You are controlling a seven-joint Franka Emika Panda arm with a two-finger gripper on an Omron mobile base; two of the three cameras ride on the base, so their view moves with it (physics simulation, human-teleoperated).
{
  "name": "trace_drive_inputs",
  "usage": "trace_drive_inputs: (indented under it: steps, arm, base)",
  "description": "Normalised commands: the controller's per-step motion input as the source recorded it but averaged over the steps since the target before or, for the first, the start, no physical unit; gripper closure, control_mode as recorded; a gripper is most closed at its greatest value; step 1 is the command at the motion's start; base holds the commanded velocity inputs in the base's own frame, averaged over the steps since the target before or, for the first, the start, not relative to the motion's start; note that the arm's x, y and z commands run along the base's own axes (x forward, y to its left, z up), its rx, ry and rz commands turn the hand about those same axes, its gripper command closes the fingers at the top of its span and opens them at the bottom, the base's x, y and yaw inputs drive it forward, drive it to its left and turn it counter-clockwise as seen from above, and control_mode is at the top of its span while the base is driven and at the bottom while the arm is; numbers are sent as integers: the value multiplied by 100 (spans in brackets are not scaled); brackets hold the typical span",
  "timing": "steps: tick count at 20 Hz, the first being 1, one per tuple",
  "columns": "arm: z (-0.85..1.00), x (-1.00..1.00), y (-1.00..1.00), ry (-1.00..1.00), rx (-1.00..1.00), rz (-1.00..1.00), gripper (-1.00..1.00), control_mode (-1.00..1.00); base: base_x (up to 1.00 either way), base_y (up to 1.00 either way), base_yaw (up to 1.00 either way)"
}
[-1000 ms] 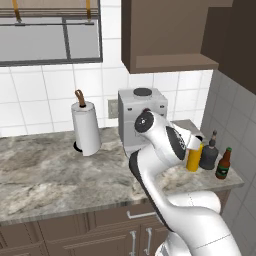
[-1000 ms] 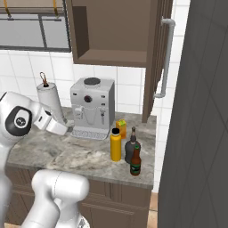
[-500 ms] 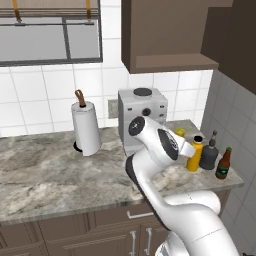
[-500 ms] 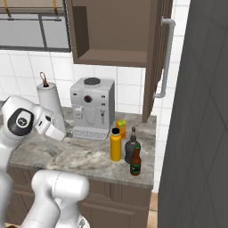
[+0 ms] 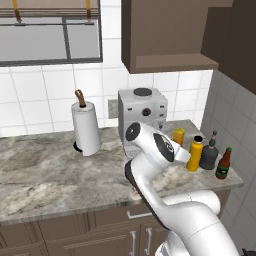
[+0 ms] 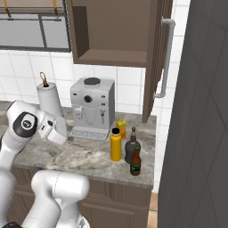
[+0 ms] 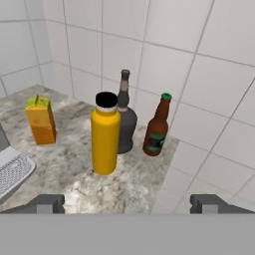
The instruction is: Sort all alcoholic drinks to one cabinet, and non-alcoholic drinks to the other.
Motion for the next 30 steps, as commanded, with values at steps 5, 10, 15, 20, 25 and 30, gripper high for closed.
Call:
trace_drive_inputs:
  steps: [5, 10, 15, 20, 25, 30]
  arm:
    - [-28, 12, -7, -6, 0, 0, -100, -100]
    - [-31, 7, -10, -9, 0, 0, -100, -100]
    - [-25, 5, -5, -9, 0, -3, -100, -100]
    - [-20, 12, -8, -2, -3, -12, -100, -100]
    - [-17, 7, -14, 0, -3, -15, -100, -100]
    - [-4, 13, -15, 0, 0, -11, -100, -100]
  base:
    - [0, 0, 0]
    - [0, 0, 0]
    - [0, 0, 0]
    - [0, 0, 0]
    - [0, 0, 0]
    - [0, 0, 0]
